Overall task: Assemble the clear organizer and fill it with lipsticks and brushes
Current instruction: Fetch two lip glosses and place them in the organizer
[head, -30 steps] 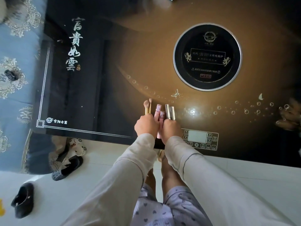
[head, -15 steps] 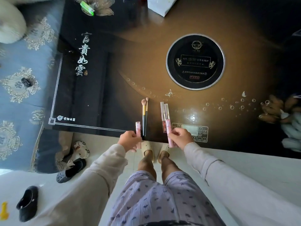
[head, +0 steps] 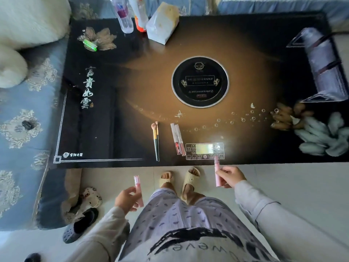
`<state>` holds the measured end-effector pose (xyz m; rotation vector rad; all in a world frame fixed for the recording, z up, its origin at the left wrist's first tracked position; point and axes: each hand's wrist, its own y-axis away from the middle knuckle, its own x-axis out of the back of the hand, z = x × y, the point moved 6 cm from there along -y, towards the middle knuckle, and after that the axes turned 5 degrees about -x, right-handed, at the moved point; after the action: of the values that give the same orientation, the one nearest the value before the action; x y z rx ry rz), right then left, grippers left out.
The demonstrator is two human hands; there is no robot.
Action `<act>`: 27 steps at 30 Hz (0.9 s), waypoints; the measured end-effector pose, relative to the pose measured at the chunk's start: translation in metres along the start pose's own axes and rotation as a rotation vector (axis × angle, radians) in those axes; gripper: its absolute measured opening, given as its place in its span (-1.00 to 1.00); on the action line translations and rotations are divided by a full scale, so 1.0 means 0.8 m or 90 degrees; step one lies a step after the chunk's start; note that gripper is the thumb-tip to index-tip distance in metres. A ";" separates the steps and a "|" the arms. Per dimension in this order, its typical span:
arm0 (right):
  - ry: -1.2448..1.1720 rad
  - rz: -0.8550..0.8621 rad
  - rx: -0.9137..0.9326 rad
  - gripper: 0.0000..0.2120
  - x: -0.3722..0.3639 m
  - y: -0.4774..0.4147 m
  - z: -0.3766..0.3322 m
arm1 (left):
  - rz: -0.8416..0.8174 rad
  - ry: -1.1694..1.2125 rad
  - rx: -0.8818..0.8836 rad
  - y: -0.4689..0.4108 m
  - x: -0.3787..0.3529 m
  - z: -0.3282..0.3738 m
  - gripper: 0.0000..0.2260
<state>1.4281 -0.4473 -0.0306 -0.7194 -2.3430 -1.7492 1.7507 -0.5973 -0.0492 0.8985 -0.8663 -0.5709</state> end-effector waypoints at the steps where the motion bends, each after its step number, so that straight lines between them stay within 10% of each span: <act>1: -0.025 0.016 -0.004 -0.75 0.005 0.002 0.005 | 0.001 -0.035 -0.015 -0.004 0.003 0.008 -0.94; 15: -0.460 0.101 -0.278 -0.77 -0.095 0.101 0.226 | -0.155 -0.505 -0.246 -0.043 -0.025 0.159 -0.92; 27: -0.751 0.205 -0.477 -0.75 -0.201 0.190 0.365 | -0.379 -0.691 -0.447 0.067 -0.225 0.222 -0.76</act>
<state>1.6883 -0.1903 -0.0527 -2.6353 -1.6165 -2.3659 1.5087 -0.5134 -0.0161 0.1066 -1.2124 -1.8466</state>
